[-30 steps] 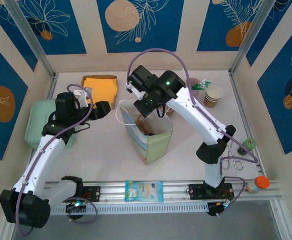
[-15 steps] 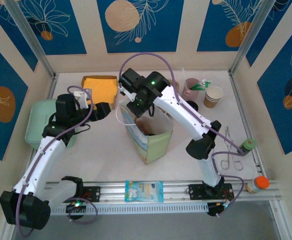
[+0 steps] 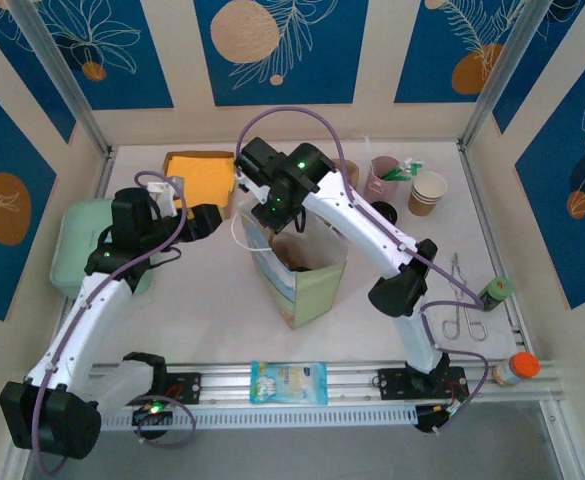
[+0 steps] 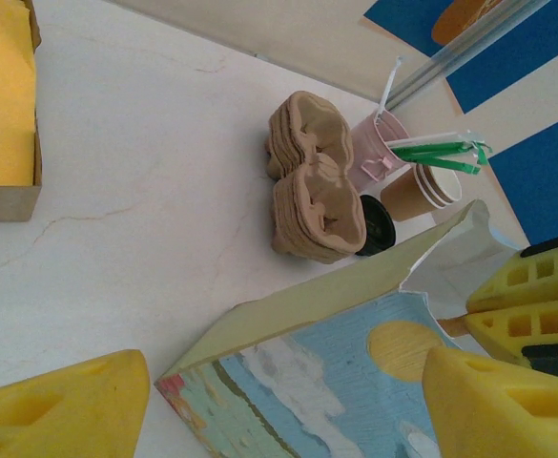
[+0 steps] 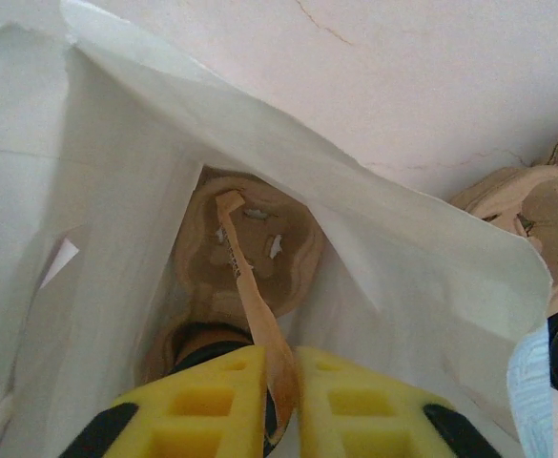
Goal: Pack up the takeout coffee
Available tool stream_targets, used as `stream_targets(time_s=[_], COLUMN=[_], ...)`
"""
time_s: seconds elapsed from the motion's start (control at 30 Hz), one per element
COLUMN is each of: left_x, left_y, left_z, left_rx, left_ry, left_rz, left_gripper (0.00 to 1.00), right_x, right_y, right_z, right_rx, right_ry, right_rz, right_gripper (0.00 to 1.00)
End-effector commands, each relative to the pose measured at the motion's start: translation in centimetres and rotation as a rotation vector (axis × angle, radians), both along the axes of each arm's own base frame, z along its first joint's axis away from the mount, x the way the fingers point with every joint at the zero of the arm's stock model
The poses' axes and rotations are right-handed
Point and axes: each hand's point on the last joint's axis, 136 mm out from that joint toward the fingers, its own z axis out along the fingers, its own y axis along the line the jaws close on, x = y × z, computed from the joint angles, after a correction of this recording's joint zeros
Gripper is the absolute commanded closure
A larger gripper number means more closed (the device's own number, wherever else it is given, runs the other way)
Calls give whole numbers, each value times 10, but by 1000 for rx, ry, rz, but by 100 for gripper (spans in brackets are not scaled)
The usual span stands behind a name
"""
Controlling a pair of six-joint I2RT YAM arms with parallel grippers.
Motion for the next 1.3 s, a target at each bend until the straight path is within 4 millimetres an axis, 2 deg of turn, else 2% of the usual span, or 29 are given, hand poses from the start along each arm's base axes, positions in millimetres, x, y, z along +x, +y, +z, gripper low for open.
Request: stream_targets(time_s=[0.0,0.17,0.23,0.63,0.8,1.0,1.27], left_x=[1,2,2,3,4,5,7], left_y=[1,1,1,1,0,-1,-5], left_z=[3,4,5,9,11,12,13], left_rx=[-1,0,1,1,0,-4,-32], left_ry=[-25,-26,-26,-32,-34,-34,-26], left_rz=[-6,-4,-2,-3,-8,-10,-23], left_gripper=[25,25,25,25,25,25,25], right_x=[3,5,5,-11,-19,-21,-14], right_y=[6,6,5,-8,-18,-37,-64], right_z=[5,24,35,108,132,144,143], right_rx=[32,78,107,331,459,520,540], right_ry=[-8,-45,-64,-173,-178,-184,-181], right_rz=[9,-12,-19,-35,-41,-76,-152], right_gripper=[76,45,42,35,32,31,30])
